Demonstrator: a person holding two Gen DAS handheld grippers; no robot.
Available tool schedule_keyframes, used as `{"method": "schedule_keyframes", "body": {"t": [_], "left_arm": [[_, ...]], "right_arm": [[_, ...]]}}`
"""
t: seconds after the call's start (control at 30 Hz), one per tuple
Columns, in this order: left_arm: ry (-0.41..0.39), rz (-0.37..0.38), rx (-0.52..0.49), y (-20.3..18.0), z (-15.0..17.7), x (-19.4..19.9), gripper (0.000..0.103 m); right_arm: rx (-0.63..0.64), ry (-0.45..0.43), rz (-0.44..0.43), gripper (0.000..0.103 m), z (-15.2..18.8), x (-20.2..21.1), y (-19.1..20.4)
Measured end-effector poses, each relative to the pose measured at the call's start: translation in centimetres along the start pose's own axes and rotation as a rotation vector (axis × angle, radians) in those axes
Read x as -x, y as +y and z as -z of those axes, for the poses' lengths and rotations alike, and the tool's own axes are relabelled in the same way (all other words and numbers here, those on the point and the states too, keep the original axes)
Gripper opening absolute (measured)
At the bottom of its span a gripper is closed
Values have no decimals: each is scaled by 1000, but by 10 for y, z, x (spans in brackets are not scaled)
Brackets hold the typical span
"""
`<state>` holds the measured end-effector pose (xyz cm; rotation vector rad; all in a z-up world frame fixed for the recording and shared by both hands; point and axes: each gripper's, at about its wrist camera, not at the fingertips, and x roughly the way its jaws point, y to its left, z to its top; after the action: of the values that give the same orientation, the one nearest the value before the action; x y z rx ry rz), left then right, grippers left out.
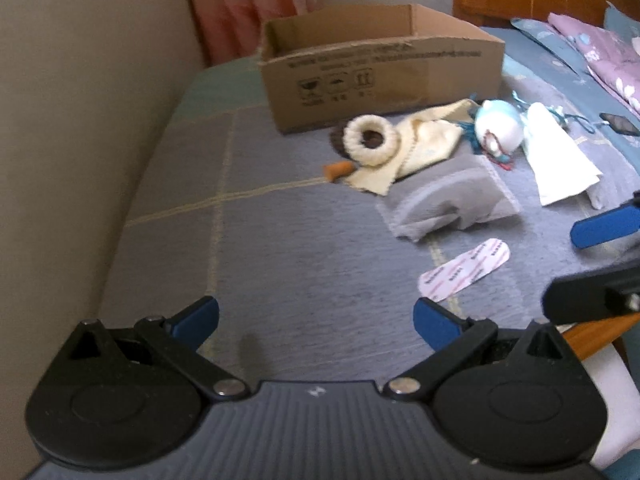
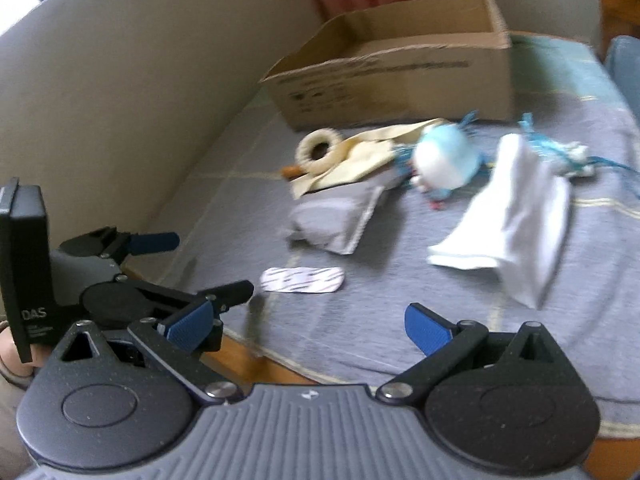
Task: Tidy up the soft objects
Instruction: 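Move the left tool toward the white-and-pink patch strip and close on it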
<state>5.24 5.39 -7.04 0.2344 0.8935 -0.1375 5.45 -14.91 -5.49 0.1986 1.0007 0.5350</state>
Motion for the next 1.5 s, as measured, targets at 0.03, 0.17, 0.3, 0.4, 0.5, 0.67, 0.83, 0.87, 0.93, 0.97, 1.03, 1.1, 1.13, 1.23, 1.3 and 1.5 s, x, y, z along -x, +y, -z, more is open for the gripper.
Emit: {"method": "schedule_keyframes", "body": {"t": [0.03,0.17,0.3,0.4,0.5,0.67,0.83,0.87,0.93,0.97,1.03,1.1,1.13,1.23,1.3,1.5], "left_arm": [[-4,-11,6,2,1,1,102],[-10,14,35,13,3,1,102],[-11,28,28,13,3,0,103],[-7,44,27,13,3,-1,102],[0,52,27,14,3,-4,102],[11,63,32,15,4,-7,102],[11,76,38,16,2,-7,103],[12,77,36,16,2,-7,103],[2,90,27,15,2,-4,102],[0,98,21,15,2,-4,102],[-3,115,6,12,2,-3,102],[-14,146,-6,9,2,-1,102],[-20,171,-9,7,3,0,103],[-44,220,-27,2,2,2,102],[-44,228,-36,-2,0,1,100],[-58,293,-114,-17,-9,-3,67]], "right_arm": [[3,0,-8,102,-1,-3,1],[0,34,-47,87,-10,-17,3],[-2,65,-35,78,-13,-34,6],[-16,64,-41,77,-15,-39,5],[-31,59,-47,77,-17,-39,6],[-46,45,-39,70,-21,-38,4],[-57,37,-18,51,-23,-40,2],[-59,32,-14,50,-23,-41,1],[-64,27,-14,50,-24,-42,1],[-65,27,-14,49,-24,-42,1],[-62,25,-12,45,-24,-41,1],[-62,25,-13,38,-24,-43,1],[-61,26,-14,38,-24,-44,1],[-64,35,-2,40,-25,-39,2],[-62,25,16,41,-24,-31,1],[-106,-60,57,48,-10,10,-13]]}}
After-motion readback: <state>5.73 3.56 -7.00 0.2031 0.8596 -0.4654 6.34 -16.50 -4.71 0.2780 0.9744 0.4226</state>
